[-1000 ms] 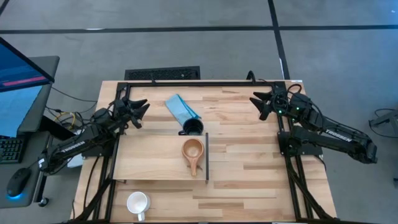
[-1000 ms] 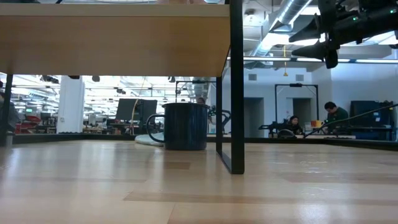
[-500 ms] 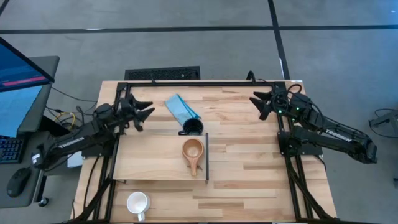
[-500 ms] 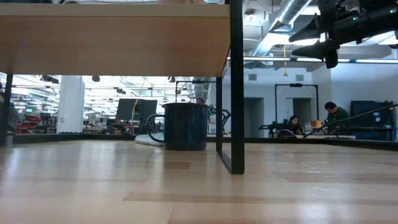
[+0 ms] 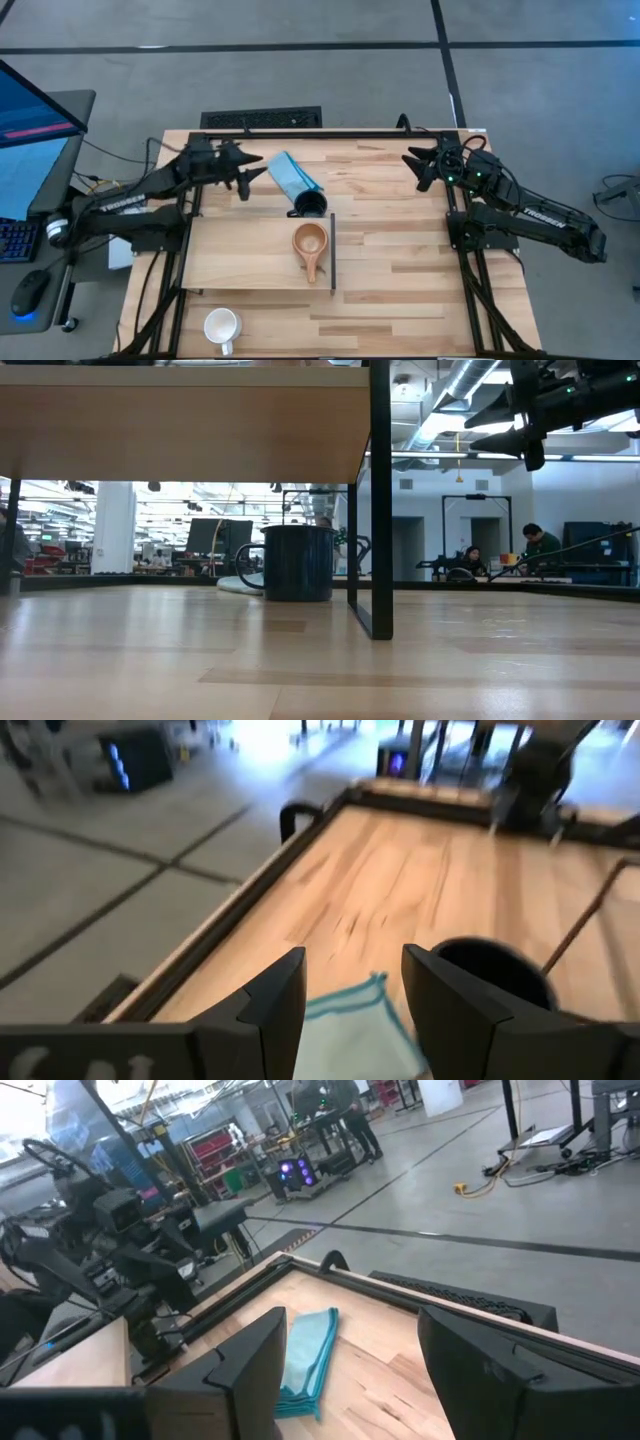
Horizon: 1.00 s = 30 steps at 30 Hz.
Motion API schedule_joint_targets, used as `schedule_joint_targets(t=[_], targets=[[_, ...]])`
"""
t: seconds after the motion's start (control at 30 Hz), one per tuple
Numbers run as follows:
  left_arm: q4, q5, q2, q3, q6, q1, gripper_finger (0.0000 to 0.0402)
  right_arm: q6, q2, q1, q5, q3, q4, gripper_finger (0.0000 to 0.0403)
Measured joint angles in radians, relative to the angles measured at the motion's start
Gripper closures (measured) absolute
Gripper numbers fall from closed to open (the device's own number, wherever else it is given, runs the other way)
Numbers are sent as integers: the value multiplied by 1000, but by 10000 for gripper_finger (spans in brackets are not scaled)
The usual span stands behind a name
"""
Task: Stack small to large cups/mugs on shelf
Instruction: Put the dark blue cup on the shelf
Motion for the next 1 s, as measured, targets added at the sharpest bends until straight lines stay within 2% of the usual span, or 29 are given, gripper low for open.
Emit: schedule_joint_targets(t=[0.33,0.5,0.77,1.0], targets=[[-118,-21,270,212,98,0,244,0,0,0,0,0,-2,154],[-127,-13,380,282,167,0,244,-6,0,0,-3,0,-5,154],[-122,-17,556,379,181,-6,244,-36,0,0,-4,0,-7,154],[-165,6,708,465,210,-53,244,-42,0,1,-4,0,-7,154]])
